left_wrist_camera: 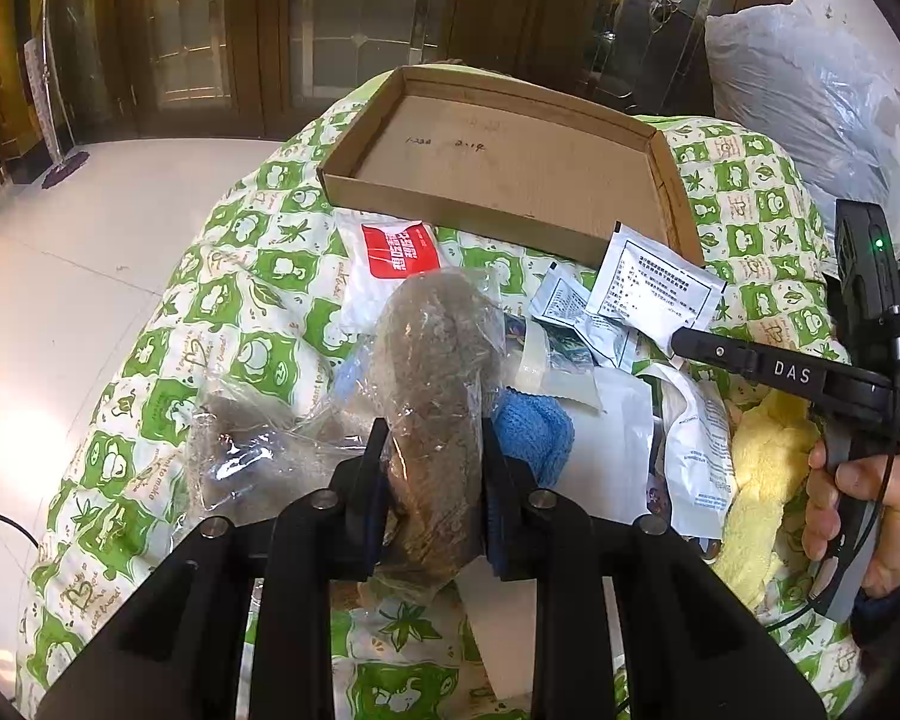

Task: Organize soft objects
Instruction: 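Grasp the clear bag of brown fluff with left tool while right tool grasps a sachet, then release the bag into the cardboard tray with left tool while right tool drops its sachet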

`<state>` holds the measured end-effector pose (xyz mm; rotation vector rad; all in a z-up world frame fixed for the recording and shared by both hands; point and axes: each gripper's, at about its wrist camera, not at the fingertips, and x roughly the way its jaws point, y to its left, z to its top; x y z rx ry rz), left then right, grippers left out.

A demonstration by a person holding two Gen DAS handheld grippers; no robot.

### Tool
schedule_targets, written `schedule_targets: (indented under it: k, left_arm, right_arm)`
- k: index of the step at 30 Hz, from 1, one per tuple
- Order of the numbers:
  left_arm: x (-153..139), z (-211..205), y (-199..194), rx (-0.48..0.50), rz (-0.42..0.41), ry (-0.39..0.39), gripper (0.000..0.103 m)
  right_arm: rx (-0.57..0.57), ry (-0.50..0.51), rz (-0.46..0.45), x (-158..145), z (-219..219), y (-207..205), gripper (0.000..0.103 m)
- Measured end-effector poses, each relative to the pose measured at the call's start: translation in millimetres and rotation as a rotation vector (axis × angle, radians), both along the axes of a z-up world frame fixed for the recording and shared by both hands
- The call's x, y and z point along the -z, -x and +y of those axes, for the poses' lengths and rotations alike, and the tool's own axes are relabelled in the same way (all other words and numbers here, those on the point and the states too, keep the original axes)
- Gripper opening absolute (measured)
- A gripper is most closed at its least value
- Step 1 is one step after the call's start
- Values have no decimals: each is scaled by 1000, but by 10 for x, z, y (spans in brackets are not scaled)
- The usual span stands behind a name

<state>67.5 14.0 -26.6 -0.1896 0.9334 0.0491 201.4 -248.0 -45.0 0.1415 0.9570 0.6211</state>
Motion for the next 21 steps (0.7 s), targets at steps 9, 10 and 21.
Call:
schedule_targets:
  k: [9,10,21]
  left_arm:
    - [16,16,0,1,7,22,23]
    - [14,17,-6,2,7,23,23]
    - [-13,30,-24,6,10,38,23]
  right_arm:
    - [4,-3,-17,7,109,-192,25]
    - [6,0,-13,21,116,-208,14]
    - [-28,57,-125,-182,112,-24,2]
